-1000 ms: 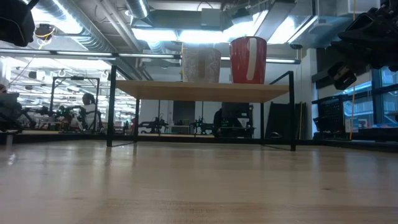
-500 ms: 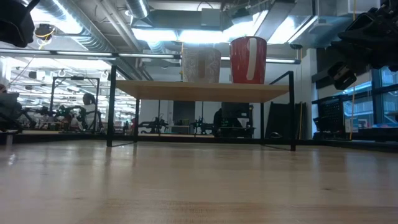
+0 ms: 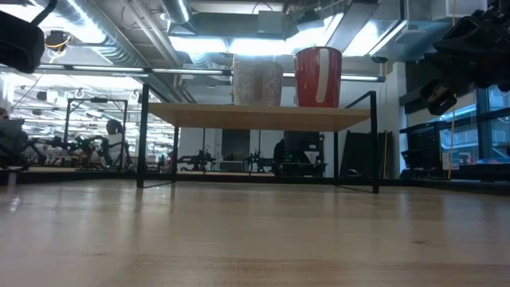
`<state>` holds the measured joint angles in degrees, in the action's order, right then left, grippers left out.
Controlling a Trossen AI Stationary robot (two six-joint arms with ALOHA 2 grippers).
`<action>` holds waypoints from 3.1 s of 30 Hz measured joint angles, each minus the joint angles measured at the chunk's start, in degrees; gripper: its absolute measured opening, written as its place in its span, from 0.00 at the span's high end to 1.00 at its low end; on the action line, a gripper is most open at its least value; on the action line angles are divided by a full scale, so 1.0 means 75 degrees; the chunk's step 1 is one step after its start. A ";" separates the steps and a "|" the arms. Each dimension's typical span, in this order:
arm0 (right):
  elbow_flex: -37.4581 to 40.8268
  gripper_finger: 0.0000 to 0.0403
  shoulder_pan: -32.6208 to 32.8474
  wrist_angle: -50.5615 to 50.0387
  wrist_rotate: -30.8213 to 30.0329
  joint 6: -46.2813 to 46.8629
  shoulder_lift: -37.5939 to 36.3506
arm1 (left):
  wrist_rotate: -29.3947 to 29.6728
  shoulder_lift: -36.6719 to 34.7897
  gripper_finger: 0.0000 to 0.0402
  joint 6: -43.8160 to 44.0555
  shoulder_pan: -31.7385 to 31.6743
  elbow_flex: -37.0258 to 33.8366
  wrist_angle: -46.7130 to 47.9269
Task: Stack small to large cups/mugs on shelf
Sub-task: Put the brown mug on the shelf
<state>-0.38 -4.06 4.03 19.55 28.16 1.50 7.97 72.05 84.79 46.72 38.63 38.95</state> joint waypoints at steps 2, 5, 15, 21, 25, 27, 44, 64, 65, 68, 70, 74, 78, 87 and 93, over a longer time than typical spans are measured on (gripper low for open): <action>0.0000 0.83 0.0000 0.0000 0.0000 0.0008 -0.0003 | -0.0004 -0.0005 0.98 0.0309 -0.0101 0.0000 0.0147; 0.0000 0.83 0.0000 -0.0001 0.0000 0.0000 -0.0003 | -0.0002 -0.0056 0.98 0.0651 -0.0318 0.0003 0.0227; -0.0002 0.83 -0.0001 -0.0003 0.0001 0.0003 0.0000 | 0.0465 -0.0216 0.99 0.0361 -0.1593 0.1927 0.3369; 0.0000 0.83 -0.0003 -0.0003 0.0000 0.0012 -0.0003 | 0.1058 -0.0217 0.99 -0.0740 -0.2695 0.3360 0.4855; 0.0000 0.83 -0.0002 0.0000 0.0003 0.0011 0.0000 | 0.1346 -0.0216 0.99 -0.1511 -0.3603 0.3885 0.4939; 0.0000 0.83 -0.0003 0.0000 0.0001 0.0003 0.0000 | 0.1435 -0.0216 0.99 -0.1799 -0.4050 0.4105 0.4856; 0.0000 0.83 0.0000 0.0000 0.0001 0.0009 0.0000 | 0.1512 -0.0177 0.99 -0.5064 -0.7664 0.5704 0.4151; 0.0000 0.83 0.0000 -0.0003 0.0000 0.0000 -0.0003 | 0.0169 0.1006 0.99 -0.5965 -1.0173 0.5706 0.2862; -0.0001 0.83 0.0000 -0.0001 0.0000 -0.0002 -0.0003 | 0.0160 0.1024 0.99 -0.5992 -1.0261 0.5706 0.2843; 0.0000 0.83 0.0000 0.0000 0.0000 0.0004 -0.0003 | 0.0178 0.1118 0.99 -0.6120 -1.0489 0.5704 0.3079; 0.0000 0.83 0.0000 -0.0003 0.0000 0.0002 -0.0003 | 0.0178 0.1131 0.99 -0.6143 -1.0580 0.5703 0.3208; -0.0001 0.83 -0.0001 -0.0003 0.0003 -0.0002 -0.0003 | 0.0006 0.1137 0.99 -0.6143 -1.0554 0.5703 0.3157; -0.0001 0.83 0.0000 -0.0001 0.0001 -0.0003 -0.0003 | 0.0007 0.1137 0.99 -0.6140 -1.0409 0.5703 0.3144; -0.0002 0.83 -0.0002 0.0000 0.0002 -0.0002 -0.0003 | 0.0082 0.1137 0.98 -0.5945 -1.0125 0.5703 0.3531; 0.0000 0.83 0.0000 0.0000 0.0000 0.0006 -0.0003 | 0.0157 0.1137 0.98 -0.5921 -1.0051 0.5703 0.3525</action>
<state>-0.38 -4.05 4.03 19.55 28.21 1.48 9.15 80.58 40.38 -28.66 81.41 65.38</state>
